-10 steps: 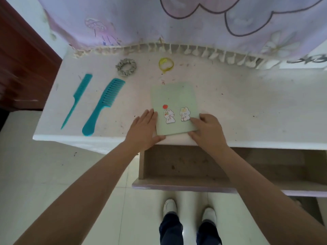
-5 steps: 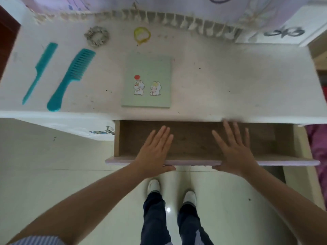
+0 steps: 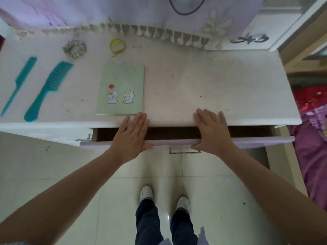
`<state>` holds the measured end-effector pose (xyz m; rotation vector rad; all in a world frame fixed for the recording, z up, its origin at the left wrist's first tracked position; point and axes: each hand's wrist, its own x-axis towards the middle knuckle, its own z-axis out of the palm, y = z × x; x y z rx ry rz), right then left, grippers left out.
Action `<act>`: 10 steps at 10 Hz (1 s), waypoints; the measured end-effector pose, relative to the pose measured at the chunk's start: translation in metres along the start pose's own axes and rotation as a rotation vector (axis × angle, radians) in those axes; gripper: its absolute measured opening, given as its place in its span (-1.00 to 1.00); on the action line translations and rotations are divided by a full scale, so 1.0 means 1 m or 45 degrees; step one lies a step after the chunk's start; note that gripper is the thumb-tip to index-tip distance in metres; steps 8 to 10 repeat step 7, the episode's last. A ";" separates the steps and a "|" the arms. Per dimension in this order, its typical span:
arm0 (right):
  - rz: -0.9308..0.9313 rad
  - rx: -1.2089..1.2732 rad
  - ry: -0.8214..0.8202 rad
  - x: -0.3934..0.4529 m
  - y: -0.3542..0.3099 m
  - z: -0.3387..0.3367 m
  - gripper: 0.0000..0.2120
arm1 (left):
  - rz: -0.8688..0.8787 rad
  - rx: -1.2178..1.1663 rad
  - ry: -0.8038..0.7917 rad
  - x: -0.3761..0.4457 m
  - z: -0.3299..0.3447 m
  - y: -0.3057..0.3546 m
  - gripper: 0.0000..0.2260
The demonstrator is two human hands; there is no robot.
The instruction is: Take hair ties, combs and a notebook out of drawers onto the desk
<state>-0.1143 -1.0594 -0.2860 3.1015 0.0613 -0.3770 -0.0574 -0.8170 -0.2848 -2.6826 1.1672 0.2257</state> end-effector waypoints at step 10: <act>0.368 0.994 -0.066 0.015 0.033 -0.048 -0.72 | -0.345 -0.392 -0.027 0.058 -0.001 0.029 -0.43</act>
